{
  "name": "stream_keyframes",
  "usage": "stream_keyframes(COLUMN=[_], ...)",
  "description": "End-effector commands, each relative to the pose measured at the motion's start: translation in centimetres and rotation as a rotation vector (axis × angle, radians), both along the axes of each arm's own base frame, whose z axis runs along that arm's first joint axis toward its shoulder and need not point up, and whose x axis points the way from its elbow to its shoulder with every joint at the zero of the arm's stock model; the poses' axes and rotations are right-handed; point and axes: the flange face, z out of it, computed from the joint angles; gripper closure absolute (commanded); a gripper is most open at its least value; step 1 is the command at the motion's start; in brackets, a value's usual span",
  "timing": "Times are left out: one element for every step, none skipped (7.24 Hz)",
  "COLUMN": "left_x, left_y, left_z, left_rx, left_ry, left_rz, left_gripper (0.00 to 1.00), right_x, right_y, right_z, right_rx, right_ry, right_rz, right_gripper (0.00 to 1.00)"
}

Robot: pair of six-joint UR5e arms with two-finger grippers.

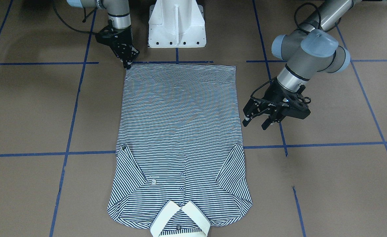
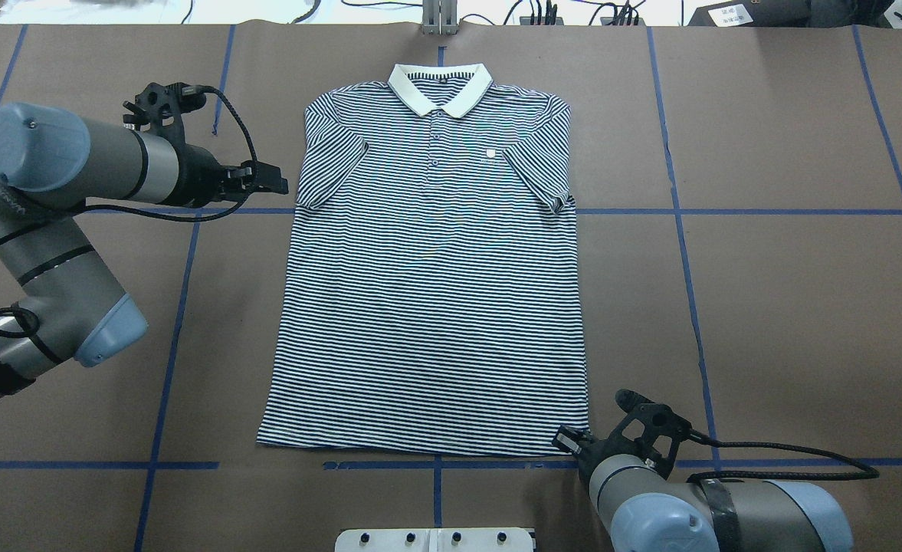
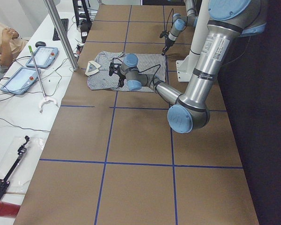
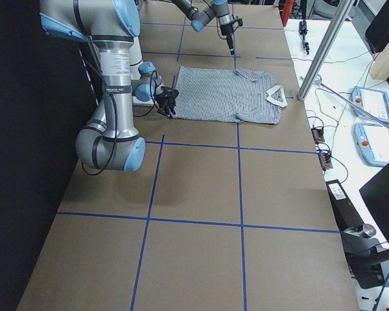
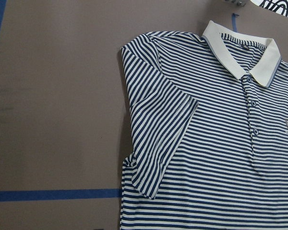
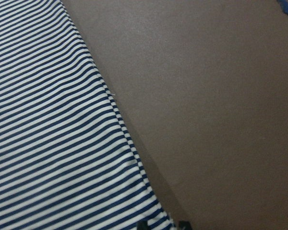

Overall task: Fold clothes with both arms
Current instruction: 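Move the right gripper to the nearest hem corner while the left gripper holds, then lower the left gripper to the other hem corner nearest the robot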

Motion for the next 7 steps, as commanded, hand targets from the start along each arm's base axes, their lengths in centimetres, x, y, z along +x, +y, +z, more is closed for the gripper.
stream_keyframes(left_x=[-0.1, -0.4, -0.7, -0.6, 0.5, 3.5, 6.3], left_y=[0.2, 1.1, 4.4, 9.9, 14.9, 18.2, 21.2], left_z=[-1.1, -2.5, -3.9, -5.4, -7.1, -6.5, -5.7], left_rx=[-0.067, -0.114, -0.181, -0.231, -0.264, -0.307, -0.328], left_ry=[0.043, 0.093, 0.133, 0.119, 0.062, -0.043, -0.069], left_rz=[-0.030, -0.049, -0.039, 0.001, -0.006, -0.026, -0.033], left_gripper=[0.18, 0.18, 0.18, 0.18, 0.18, 0.18, 0.18], right_x=[0.0, 0.3, 1.0, 1.4, 1.9, 1.8, 1.9], right_y=[0.0, -0.2, -0.3, -0.9, -1.1, -0.9, -0.9], right_z=[-0.5, -1.1, -2.3, -2.6, -3.1, -2.9, -2.9], right_rx=[0.001, 0.001, 0.003, 0.004, 0.005, 0.004, 0.004], right_ry=[-0.011, -0.023, -0.048, -0.055, -0.066, -0.063, -0.061], right_rz=[0.000, 0.003, 0.000, 0.009, 0.012, 0.008, 0.008], right_gripper=[1.00, 1.00, 1.00, 1.00, 1.00, 1.00, 1.00])
